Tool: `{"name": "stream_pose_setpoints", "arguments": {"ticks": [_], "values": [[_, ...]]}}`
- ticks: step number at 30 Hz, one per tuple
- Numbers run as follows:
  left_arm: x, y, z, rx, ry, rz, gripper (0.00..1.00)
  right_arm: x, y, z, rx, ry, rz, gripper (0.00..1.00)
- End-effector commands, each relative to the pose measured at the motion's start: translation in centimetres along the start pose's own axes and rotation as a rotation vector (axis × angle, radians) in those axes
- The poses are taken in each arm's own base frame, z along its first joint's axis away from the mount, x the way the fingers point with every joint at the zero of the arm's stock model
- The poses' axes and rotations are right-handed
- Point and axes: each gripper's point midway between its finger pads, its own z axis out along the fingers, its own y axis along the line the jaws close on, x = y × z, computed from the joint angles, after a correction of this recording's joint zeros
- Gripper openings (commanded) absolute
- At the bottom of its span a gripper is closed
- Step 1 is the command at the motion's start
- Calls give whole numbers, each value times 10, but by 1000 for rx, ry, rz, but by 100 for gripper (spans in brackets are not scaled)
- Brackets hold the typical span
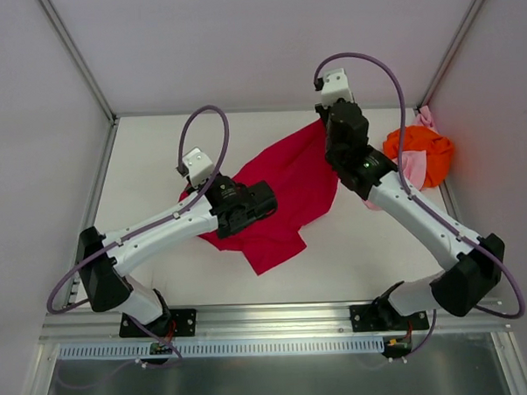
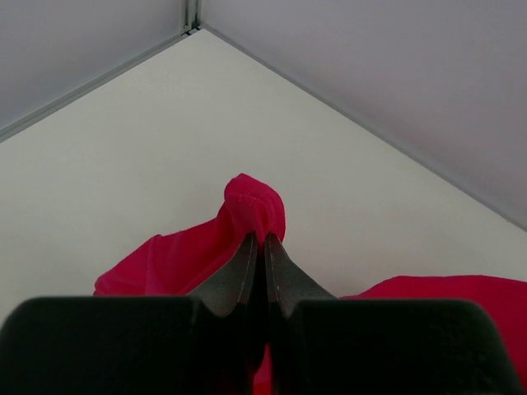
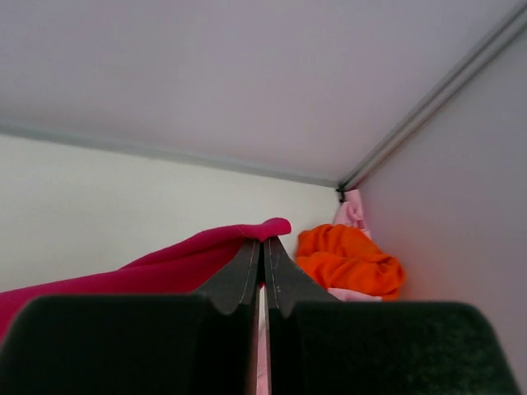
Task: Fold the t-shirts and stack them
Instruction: Flatten out the tshirt
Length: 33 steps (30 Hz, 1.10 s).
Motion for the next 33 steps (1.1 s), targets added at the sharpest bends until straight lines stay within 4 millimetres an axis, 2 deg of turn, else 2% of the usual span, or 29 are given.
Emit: {"name": "stream_pose_setpoints", "arguments": {"ticks": [1,3,5,6,9,10,12,13,15,16,18,19,20,24,26,28,31,32,33], "values": [[-44,-2,6,-1,-128,112,0,-42,-68,-24,216,-125,97,1],[-41,-16,7,-5,-128,156,0,-56,-85,-30,251,-140,96,1],[-50,-29,10,-19,-130,162,0,-64,-99,-35,303,-147,54,1],[-44,-36,11,-24,-130,186,0,-67,-106,-39,314,-159,51,1],[-49,-52,22,-58,-134,196,0,-64,-119,-38,335,-151,54,1],[-59,-57,24,-69,-135,180,0,-59,-117,-36,305,-125,34,1],[-55,-71,30,-83,-135,214,0,-49,-116,-29,304,-106,102,1],[-57,-78,35,-97,-136,224,0,-40,-108,-23,267,-80,138,1],[-58,-84,41,-114,-136,244,0,-31,-95,-15,226,-54,131,1],[-61,-86,44,-122,-137,227,0,-20,-85,-7,217,-17,108,1],[-60,-83,51,-143,-137,230,0,-10,-76,1,205,15,143,1],[-60,-81,53,-148,-137,234,0,3,-66,9,186,57,124,1],[-63,-78,54,-154,-138,229,0,10,-67,14,193,75,125,1],[-76,-53,68,-210,-135,224,0,36,-50,36,163,127,147,1],[-72,-45,69,-215,-139,239,0,41,-41,40,142,128,167,1],[-76,-34,64,-209,-136,198,0,43,-34,44,124,132,170,1],[-69,-25,50,-167,-142,213,0,42,-30,46,111,129,180,1],[-60,-20,49,-160,-140,219,0,42,-29,47,105,131,180,1],[-63,-12,44,-151,-132,186,0,42,-27,48,99,131,186,1]]}}
